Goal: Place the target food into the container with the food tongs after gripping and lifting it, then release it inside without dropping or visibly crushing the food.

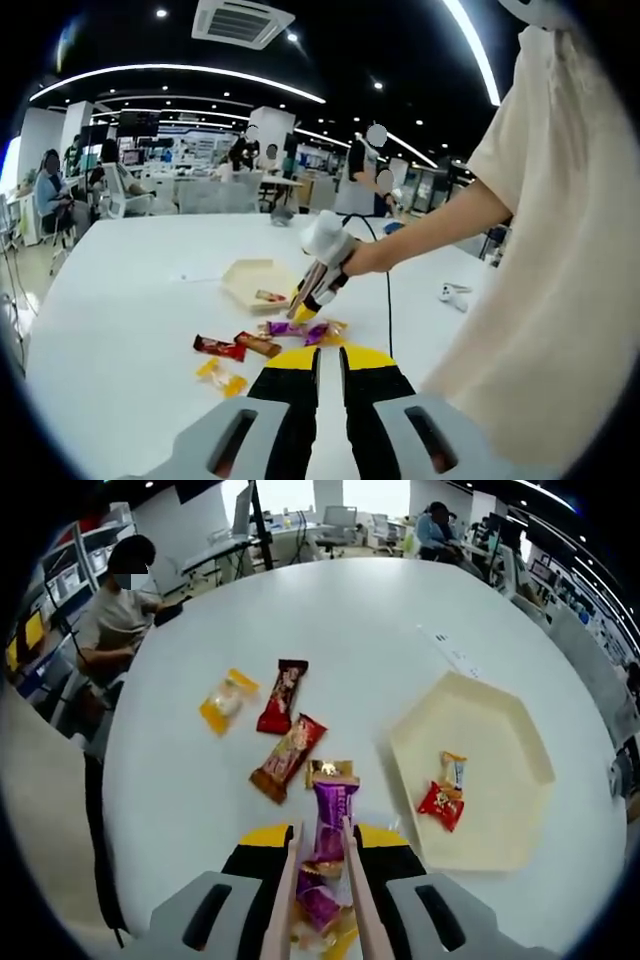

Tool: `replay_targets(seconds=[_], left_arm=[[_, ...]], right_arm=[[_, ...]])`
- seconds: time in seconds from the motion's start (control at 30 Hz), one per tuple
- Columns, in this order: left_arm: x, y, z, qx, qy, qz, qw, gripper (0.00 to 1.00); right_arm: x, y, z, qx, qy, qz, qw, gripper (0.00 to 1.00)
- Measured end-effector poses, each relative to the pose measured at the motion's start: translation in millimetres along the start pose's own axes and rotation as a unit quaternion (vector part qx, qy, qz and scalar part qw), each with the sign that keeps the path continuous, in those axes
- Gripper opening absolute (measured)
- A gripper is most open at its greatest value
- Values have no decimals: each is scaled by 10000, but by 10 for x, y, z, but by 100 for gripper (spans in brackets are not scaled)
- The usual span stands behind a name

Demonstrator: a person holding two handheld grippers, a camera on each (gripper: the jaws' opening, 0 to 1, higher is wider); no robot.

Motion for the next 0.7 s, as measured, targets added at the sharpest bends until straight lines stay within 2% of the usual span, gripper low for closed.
replay_targets(seconds=[0.37,0.7], left_arm=[[-25,-36,4,86,-63,-8,9999,18],[-50,-70,-11,257,-37,-33,9997,43]], right_arm=[[8,13,43,8,-20,15,10000,23],[30,16,73,-22,-79,-6,10000,23]])
Point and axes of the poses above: the point that each gripper's makers call its tool centre point, and the gripper's own axes: z roughly forward along the fingers, y roughly to its right, x roughly out of its top, the point moved 10 cm from there along -z, roughly backward along the fingers, and after that the axes turned 14 degrees about -x, right-handed, at the moved point
